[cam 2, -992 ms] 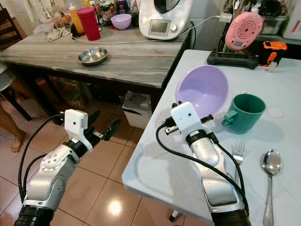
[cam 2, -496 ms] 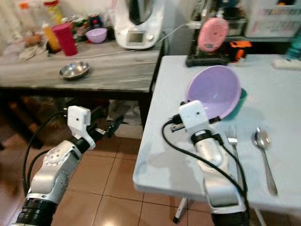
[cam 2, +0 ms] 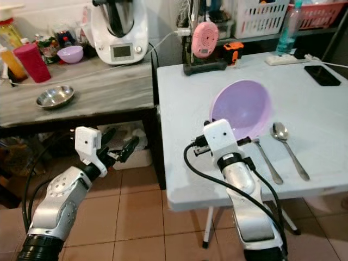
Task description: Setting the table
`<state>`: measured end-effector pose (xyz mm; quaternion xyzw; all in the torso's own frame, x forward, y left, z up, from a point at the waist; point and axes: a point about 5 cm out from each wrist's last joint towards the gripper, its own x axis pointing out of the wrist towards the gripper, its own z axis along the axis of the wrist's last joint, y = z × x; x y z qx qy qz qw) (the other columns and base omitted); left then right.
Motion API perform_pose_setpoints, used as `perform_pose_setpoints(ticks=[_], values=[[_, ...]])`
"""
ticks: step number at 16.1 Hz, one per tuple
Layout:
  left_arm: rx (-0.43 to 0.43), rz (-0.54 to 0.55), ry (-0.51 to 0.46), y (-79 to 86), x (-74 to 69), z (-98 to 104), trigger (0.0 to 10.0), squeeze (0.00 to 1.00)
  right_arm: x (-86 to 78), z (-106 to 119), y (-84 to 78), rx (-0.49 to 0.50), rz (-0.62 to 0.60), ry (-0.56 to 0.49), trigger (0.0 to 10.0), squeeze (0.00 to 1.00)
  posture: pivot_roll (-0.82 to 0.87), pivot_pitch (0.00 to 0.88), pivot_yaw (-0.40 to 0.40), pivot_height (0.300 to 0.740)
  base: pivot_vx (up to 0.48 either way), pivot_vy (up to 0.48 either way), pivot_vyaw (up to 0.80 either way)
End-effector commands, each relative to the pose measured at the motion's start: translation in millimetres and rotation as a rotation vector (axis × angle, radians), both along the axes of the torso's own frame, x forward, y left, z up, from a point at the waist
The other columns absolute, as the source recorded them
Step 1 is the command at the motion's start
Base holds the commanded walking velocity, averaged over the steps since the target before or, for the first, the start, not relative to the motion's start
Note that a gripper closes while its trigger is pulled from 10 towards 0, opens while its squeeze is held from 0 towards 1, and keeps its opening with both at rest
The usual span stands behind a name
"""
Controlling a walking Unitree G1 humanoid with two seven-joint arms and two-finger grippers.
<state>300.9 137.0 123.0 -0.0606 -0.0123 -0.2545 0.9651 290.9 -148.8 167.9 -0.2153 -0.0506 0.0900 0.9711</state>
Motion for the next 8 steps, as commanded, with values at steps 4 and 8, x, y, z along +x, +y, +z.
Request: perform_pose_setpoints(ticks=[4, 8], values=[[0.003, -0.023, -0.005, -6.7, -1.6, 1.2, 10.0, 0.00, -1.0, 2.5, -2.6, -0.005, 0.000, -0.011, 10.0, 0.00, -0.27, 0.000, 0.121, 0.740, 0.000, 0.480, 0.00], [0.004, -0.024, -0.004, -8.0, -1.8, 0.5, 10.0, 0.00, -2.0, 1.8, -2.2, -0.007, 0.005, -0.009, 10.0, 0.00, -0.27, 0.000, 0.120, 0.740, 0.000, 0.480, 0.00]])
